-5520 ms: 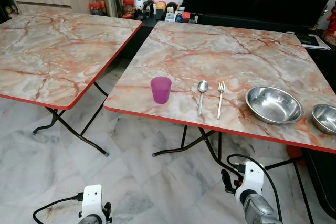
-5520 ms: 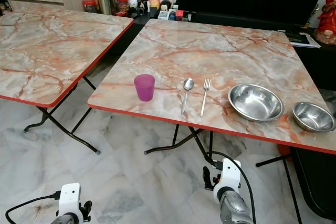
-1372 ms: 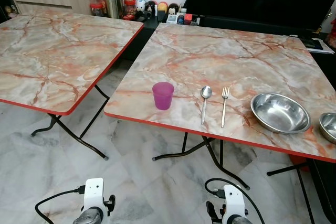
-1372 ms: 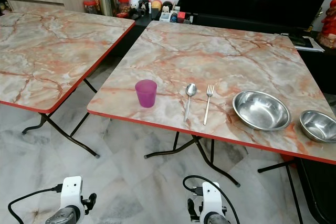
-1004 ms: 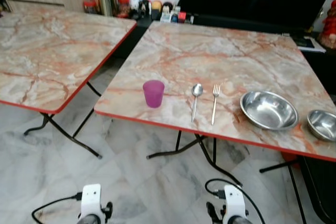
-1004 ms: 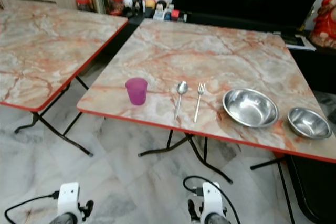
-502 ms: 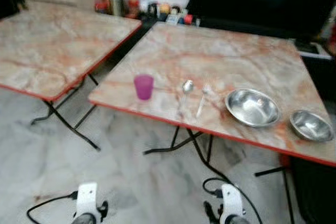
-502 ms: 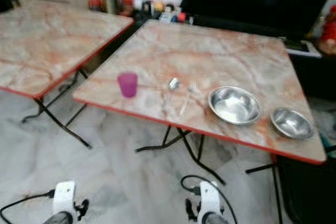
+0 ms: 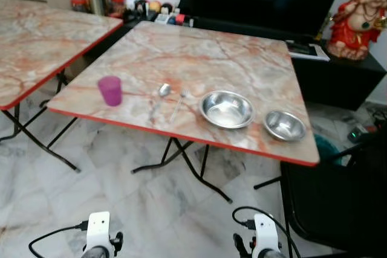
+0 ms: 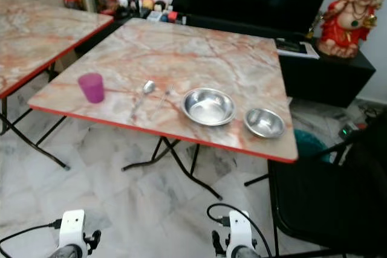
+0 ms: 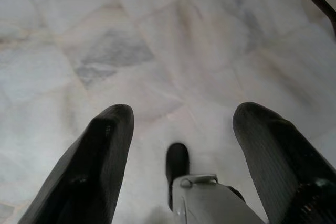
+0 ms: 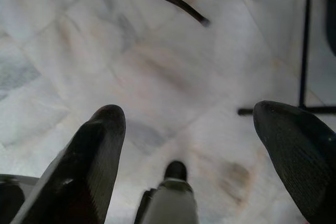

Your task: Setting the table

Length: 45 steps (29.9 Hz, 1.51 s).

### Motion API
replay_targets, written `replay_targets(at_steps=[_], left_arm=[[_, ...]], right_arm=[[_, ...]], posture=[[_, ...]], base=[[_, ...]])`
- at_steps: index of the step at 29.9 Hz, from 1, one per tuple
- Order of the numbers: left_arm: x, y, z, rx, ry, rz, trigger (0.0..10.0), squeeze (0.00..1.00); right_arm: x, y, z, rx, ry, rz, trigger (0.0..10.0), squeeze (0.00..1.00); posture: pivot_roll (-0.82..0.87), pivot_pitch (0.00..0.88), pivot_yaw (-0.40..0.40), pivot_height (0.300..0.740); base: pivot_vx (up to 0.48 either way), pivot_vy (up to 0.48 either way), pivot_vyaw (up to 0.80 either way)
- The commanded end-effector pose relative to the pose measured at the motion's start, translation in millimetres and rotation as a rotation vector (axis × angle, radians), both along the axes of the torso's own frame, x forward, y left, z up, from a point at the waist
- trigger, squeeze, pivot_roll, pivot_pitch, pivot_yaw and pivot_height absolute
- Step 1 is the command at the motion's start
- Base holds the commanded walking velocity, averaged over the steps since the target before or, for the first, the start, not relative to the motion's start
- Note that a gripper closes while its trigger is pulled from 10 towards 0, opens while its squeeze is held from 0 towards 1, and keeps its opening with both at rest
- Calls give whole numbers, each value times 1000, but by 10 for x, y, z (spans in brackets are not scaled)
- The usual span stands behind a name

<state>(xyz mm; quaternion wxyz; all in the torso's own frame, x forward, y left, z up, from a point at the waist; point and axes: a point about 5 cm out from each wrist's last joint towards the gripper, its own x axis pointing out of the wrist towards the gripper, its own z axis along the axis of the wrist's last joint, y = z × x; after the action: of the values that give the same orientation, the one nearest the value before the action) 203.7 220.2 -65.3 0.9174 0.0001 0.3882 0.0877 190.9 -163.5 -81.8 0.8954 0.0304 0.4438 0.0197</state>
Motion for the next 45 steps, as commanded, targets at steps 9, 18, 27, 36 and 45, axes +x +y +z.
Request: replay_targets(at_steps=[9,18,27,36,45], left_arm=[[2,-76,-16,-23,0,-2,10000,0],[14,-89,-10,-39,-13,13,10000,0],[31,-110,-8,-48,-10,16,10000,0],[-17,-102,-35,-28,15,10,10000,0],[-31,-95,-42,-27,20,10,10000,0]], right_arm=[[-15,-78,-2,-12,4,-25,10000,0],[-23,-69,-8,-10,10,-20,10000,0],[-19,-70,-6,-9,6,-26,10000,0],[-30,-61,-11,-3,11,-21,10000,0],[-40,-57,-18,-2,19,-25,10000,0]], posture=[[66,0,-58,740],[63,0,-52,740],[59,0,-46,740],[65,0,-46,740],[67,0,-48,740]], base=[[0,-29,0],[0,0,-511],[0,0,0],[269,0,-238],[368,0,-86]])
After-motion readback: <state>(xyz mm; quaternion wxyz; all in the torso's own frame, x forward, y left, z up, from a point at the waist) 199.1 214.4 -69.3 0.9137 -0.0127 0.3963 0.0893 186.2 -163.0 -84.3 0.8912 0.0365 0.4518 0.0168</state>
